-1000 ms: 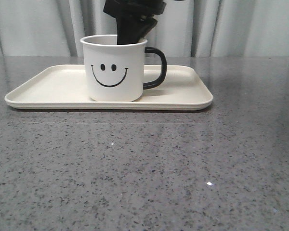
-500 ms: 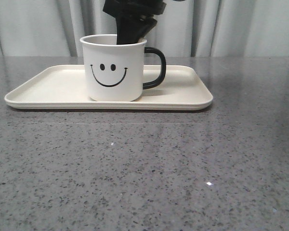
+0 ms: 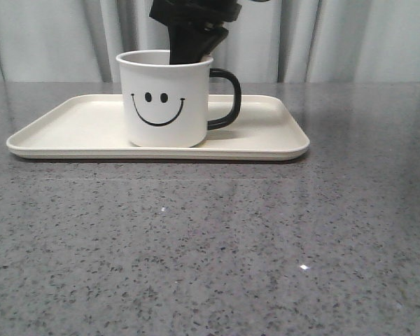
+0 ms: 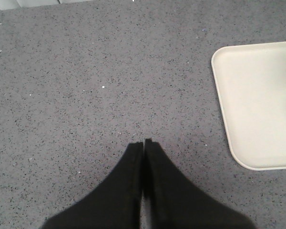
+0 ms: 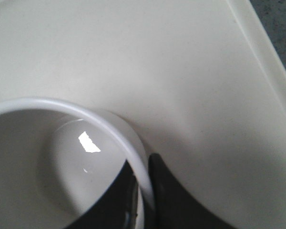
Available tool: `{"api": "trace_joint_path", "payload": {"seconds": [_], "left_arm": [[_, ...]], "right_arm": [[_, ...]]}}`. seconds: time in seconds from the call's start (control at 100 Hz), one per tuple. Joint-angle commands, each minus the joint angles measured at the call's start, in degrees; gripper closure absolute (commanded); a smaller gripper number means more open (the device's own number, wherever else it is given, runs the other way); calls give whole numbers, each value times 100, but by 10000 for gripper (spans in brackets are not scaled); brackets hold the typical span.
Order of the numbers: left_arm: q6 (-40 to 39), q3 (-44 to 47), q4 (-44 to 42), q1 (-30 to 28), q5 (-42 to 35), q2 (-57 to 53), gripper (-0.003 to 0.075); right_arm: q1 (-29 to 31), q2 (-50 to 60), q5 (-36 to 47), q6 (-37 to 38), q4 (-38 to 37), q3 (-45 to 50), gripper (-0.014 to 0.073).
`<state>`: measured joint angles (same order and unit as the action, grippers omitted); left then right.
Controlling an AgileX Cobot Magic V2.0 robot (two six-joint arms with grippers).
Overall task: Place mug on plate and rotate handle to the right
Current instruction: 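Open the right gripper and lift it out of the mug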
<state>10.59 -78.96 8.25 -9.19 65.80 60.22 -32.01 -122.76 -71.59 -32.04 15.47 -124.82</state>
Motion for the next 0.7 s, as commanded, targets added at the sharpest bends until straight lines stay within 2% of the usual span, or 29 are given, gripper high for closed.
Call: {"api": "trace_joint_path", "payload": {"seconds": [0.0,0.14,0.39,0.69], "left_arm": [[-9,-130,101,-12,-309,-63,740],[-9,-130,101,-12,-309,-63,740],[-9,-130,101,-12,-309,-63,740],[-9,-130,101,-12,-309,-63,740]], "right_arm": [[15,357,-488,-51,105,-142,520],[15,410,-488,-51,105,-162,515],[15,524,-488,-51,105,-162,436],[21,605,-488,-51,105,-168,428]]}}
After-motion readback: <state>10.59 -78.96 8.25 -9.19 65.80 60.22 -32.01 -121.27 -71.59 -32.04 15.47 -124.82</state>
